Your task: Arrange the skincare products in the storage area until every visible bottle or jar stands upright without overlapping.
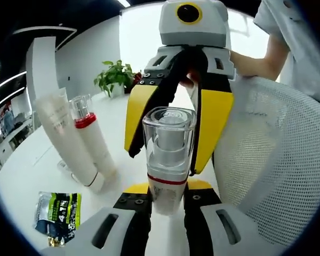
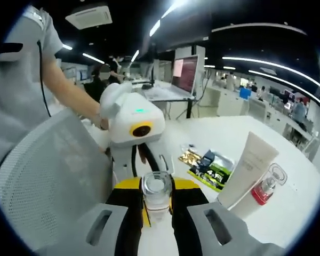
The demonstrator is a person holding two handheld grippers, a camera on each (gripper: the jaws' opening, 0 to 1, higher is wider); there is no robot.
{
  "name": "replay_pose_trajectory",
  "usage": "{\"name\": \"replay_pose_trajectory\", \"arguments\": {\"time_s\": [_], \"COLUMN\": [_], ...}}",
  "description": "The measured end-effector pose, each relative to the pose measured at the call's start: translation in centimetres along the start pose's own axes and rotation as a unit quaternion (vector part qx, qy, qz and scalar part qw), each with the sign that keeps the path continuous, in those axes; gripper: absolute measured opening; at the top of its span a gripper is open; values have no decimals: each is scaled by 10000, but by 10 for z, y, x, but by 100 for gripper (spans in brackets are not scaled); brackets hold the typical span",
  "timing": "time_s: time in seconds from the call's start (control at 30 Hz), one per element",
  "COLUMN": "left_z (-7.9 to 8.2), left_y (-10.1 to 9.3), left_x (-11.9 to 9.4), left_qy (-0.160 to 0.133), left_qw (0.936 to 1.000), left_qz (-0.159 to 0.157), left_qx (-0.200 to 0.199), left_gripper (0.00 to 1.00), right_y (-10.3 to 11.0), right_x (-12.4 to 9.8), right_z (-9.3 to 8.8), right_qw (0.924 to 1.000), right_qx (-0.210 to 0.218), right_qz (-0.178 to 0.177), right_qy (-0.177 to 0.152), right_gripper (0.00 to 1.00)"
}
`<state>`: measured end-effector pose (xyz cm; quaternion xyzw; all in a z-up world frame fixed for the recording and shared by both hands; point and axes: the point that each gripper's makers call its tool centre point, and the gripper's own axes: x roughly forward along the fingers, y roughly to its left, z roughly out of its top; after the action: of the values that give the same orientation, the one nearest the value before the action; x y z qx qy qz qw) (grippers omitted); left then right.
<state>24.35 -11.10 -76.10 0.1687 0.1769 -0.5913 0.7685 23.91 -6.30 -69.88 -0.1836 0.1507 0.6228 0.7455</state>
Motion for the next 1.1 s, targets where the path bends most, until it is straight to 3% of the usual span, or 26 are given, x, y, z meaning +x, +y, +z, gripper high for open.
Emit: {"name": "replay_pose_trajectory", "arguments": {"time_s": [0.53, 1.1], "left_z": [-21, -31], "left_y": [8, 13], "left_x": [9, 13], "left_qy": [1, -98], "left_qw": [10000, 9998], "left_qz": [0, -2], "left_qx": [-87, -192], "left_gripper": [24, 24], "right_y": [-4, -7], "right_x": [10, 15], "right_z": [-16, -25], "right_qw": [9995, 9989], "right_qx": [138, 340], "right_qz": [55, 18], "right_qy": [290, 336], "right_gripper": [19, 19]}}
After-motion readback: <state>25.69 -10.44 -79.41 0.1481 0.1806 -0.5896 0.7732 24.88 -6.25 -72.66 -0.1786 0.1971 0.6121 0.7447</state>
